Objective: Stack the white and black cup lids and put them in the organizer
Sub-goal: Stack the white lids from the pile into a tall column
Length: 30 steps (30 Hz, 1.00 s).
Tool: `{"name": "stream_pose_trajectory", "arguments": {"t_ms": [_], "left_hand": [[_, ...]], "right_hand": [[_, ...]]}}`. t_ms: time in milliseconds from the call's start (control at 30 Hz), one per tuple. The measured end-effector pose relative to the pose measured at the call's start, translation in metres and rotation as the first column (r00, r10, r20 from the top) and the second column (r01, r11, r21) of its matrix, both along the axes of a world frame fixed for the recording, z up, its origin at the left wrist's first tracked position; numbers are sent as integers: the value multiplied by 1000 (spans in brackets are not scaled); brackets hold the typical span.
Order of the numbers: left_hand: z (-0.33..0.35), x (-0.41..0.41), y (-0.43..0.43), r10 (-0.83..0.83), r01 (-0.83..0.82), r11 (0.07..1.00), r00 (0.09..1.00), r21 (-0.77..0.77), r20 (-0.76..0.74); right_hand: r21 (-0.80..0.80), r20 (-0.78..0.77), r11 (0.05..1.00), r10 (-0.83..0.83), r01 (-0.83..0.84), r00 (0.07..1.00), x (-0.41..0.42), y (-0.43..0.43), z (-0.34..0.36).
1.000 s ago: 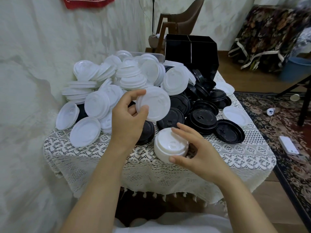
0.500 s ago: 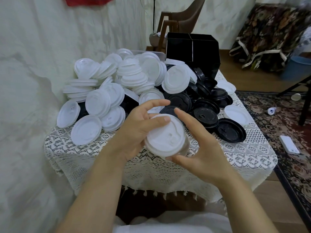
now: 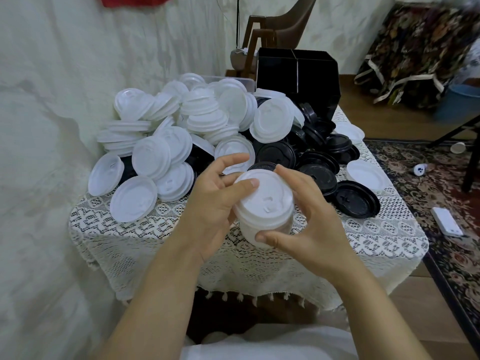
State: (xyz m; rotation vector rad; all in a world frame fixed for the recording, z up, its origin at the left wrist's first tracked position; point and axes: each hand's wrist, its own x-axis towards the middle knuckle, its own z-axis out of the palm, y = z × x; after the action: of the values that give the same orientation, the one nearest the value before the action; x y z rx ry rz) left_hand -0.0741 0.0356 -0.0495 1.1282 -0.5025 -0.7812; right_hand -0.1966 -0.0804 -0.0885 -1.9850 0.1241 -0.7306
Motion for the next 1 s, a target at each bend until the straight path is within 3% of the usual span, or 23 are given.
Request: {"name": "stream_pose_trajectory", "arguments": {"t_ms": [133,333,467,633,1000], "left_hand": [[0,0,2,11,-10,1000,1000,25,-10],[-3,0,1,44,-45,998,999,41,22],[-7,10,10,56,-75,992,981,99,184],[-12,14,18,-106,3,964,921,264,375],[-16,10,16,-255,67,894,889,443,380]], "right_hand": [[-9,-53,999,35,-35,998,0,2,3],[-23,-62,999,-49,47,997,-2,-5,0],[48,-96,985,-162,167,982,-11,-22,-1],[41,-184,992,-111,120,977,-11,-22,-7],[-42,-333,999,-30,17,942,-1,-16,-18]]}}
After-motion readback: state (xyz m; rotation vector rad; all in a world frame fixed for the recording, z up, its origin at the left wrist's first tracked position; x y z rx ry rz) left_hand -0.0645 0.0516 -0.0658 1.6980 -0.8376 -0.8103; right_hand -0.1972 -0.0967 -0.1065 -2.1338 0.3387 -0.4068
